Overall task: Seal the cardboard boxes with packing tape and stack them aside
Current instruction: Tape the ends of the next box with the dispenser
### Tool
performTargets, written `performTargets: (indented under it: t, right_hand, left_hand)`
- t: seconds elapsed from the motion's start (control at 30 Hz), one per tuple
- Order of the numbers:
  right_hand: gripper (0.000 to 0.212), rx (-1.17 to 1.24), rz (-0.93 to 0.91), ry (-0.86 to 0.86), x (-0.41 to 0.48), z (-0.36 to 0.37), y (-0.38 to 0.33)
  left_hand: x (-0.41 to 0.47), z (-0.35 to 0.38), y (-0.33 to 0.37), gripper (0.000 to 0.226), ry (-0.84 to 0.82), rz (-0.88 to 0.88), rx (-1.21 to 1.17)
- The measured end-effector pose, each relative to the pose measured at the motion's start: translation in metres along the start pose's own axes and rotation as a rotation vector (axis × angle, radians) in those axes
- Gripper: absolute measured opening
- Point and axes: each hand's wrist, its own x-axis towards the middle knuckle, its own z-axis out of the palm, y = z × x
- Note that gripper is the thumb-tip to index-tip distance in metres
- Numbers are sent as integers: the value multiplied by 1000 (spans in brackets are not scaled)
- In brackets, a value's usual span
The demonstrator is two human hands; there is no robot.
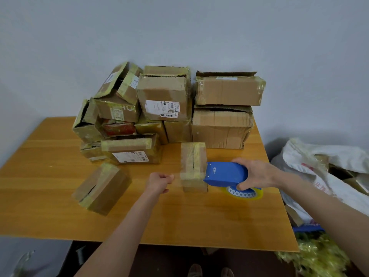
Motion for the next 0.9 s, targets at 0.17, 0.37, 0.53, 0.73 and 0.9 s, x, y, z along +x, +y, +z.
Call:
performTargets:
  t: [0.17, 0.37, 0.53, 0.73, 0.9]
  right_hand:
    - [67, 6, 27, -44, 9, 7, -1]
    - [61, 0, 49, -69, 13, 9, -2]
    - [59, 33, 43, -63, 12, 12, 1]
    - [57, -12, 18, -46, 15, 19, -10]
    - [67, -45, 3, -41, 16, 28, -17]
  left_hand:
    - [6, 3, -8, 14, -2, -5, 43]
    - [8, 8, -12, 27, -6, 106, 247]
    - [7, 3, -9, 58, -11, 88, 573]
    - [-14, 12, -5, 31, 235, 796, 650]
    - [-27, 32, -12, 63, -83, 888, 995]
